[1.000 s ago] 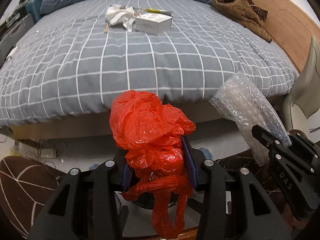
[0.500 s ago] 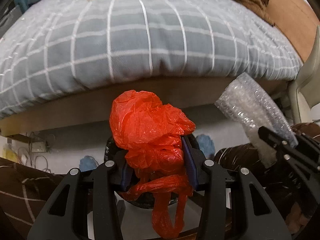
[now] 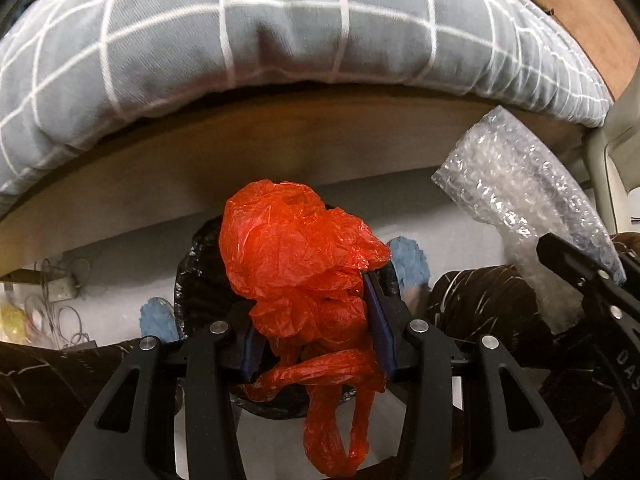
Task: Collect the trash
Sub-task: 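Carry the red plastic bag and bubble wrap over the bin, then open the left tool over the bin while the right tool releases the bubble wrap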
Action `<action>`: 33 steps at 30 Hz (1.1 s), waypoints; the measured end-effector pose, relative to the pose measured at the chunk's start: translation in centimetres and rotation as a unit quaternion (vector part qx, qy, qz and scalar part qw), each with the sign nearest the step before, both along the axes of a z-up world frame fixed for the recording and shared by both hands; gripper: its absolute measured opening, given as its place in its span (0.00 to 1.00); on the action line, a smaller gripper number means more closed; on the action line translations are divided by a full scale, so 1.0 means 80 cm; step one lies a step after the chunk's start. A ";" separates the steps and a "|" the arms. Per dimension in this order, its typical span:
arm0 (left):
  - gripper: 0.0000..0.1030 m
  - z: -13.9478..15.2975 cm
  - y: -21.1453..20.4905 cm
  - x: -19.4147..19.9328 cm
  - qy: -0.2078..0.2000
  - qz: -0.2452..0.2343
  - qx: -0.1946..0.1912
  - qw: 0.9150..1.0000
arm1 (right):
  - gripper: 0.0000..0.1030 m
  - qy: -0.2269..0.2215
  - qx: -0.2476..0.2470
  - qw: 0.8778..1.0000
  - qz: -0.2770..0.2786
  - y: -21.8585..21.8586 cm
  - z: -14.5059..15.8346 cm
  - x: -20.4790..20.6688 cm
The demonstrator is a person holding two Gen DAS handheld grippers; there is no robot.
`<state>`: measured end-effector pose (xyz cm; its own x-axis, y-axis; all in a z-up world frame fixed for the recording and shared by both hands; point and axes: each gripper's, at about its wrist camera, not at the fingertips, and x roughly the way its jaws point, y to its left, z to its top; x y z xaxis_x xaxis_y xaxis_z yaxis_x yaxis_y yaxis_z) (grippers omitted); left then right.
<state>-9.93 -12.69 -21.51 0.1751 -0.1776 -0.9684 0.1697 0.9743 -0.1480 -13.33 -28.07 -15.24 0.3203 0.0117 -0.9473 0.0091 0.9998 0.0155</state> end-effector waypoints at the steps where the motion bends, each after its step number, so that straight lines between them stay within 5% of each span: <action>1: 0.44 -0.004 0.000 0.001 0.004 -0.001 0.001 1.000 | 0.20 0.003 0.001 1.000 0.000 -0.001 -0.002 0.000; 19: 0.91 0.035 0.037 -0.009 -0.041 0.006 0.043 0.998 | 0.20 -0.003 0.002 0.999 0.033 0.058 -0.008 0.012; 33: 0.94 0.068 0.139 -0.034 -0.064 0.096 0.039 0.993 | 0.20 0.020 0.019 0.996 0.089 0.147 -0.027 0.017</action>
